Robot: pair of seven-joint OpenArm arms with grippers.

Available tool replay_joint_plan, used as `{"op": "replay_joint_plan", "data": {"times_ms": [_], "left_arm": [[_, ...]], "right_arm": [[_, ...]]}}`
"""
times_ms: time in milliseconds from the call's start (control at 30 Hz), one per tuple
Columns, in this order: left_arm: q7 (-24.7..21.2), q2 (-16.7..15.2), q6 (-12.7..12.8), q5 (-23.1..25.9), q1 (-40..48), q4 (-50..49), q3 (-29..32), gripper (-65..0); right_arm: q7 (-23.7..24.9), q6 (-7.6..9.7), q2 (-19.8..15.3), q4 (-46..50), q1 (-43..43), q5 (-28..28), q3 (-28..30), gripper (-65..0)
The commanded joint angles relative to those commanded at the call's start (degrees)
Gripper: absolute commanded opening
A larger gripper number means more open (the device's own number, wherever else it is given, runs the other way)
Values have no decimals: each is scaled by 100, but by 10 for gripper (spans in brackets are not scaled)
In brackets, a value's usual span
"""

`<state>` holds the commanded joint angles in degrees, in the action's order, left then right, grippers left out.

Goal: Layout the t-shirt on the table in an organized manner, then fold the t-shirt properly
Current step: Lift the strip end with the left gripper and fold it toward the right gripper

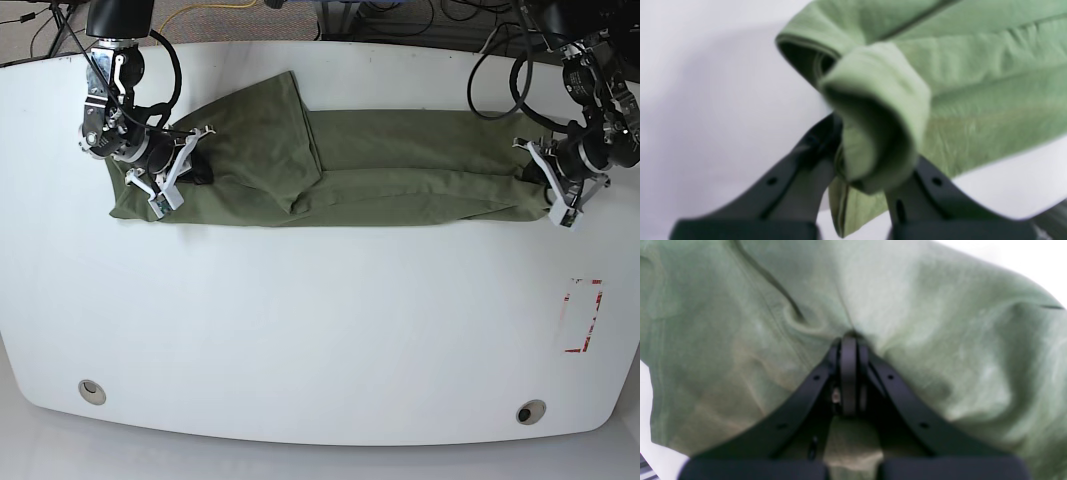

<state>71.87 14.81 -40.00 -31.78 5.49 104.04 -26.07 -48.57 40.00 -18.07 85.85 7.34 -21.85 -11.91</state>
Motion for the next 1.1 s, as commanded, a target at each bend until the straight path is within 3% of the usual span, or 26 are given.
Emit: {"op": "replay_joint_plan", "data": {"times_ms": [200,800,1100], "left_arm": [[0,-26,0,-44,0,255,624,-649],[378,-1477,0,-9,-712,211,1266,-647],[360,-1688,0,-35,-835,9,1749,-647]], "right_arm": [[0,0,132,0,0,53,0,-648],[-9,0,158,0,0,53,0,-648],[-9,0,158,0,0,53,0,-648]]}}
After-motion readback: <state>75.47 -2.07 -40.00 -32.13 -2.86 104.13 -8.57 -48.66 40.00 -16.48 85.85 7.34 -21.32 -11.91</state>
